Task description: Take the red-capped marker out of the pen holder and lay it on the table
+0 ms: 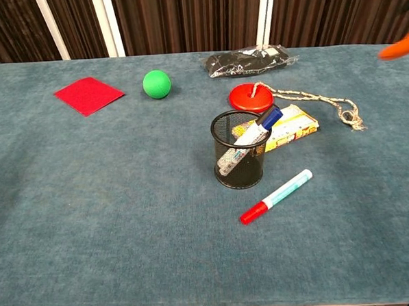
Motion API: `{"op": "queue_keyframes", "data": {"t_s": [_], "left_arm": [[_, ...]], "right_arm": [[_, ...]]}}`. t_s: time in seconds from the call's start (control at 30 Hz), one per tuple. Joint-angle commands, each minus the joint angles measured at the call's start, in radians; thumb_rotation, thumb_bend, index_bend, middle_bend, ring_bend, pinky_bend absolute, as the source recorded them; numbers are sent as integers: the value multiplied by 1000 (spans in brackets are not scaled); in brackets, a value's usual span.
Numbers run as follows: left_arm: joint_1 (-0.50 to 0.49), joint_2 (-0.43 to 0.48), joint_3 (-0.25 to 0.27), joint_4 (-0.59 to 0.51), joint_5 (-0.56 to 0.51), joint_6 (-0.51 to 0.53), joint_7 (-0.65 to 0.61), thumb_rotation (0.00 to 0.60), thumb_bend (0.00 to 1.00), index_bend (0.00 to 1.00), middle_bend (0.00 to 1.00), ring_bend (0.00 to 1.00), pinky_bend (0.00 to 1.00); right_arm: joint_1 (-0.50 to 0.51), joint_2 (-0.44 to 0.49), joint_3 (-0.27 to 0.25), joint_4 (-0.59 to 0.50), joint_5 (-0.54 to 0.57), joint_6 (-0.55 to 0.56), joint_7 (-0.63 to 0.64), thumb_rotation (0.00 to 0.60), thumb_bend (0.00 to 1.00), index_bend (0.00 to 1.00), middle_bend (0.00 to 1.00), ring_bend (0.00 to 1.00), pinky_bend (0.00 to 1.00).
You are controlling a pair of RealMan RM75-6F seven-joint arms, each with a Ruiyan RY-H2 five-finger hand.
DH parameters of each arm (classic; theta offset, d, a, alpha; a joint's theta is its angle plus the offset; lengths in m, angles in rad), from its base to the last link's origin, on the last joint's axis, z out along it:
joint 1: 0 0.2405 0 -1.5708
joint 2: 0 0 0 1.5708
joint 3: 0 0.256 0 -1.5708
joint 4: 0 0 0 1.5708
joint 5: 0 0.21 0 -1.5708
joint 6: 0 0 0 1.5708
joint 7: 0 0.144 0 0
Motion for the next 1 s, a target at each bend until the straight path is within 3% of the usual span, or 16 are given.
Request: {"op": "queue_keyframes", "data": {"t_s": [0.03, 0.3, 0.47, 1.0], "left_arm": [[0, 0, 0, 0, 0, 1, 0, 600, 481, 134, 0, 0, 0], [0, -3, 2, 2, 8, 4, 6, 600, 481, 134, 0, 0, 0], [0, -5, 3, 2, 12, 6, 9, 600, 481, 134, 0, 0, 0], [-3, 2, 9, 10, 29, 3, -2, 600, 481, 133, 0, 0, 0]], "right_arm": [[-161, -59, -105, 56, -179, 251, -86, 600, 204, 0, 0, 0, 172], [-345, -102, -213, 142, -338, 461, -90, 600, 204, 0, 0, 0, 172], [-411, -132, -254, 198, -404, 503, -86, 600, 204, 0, 0, 0, 172], [-481, -167, -223, 230, -460, 505, -91, 600, 204, 0, 0, 0, 172]]}}
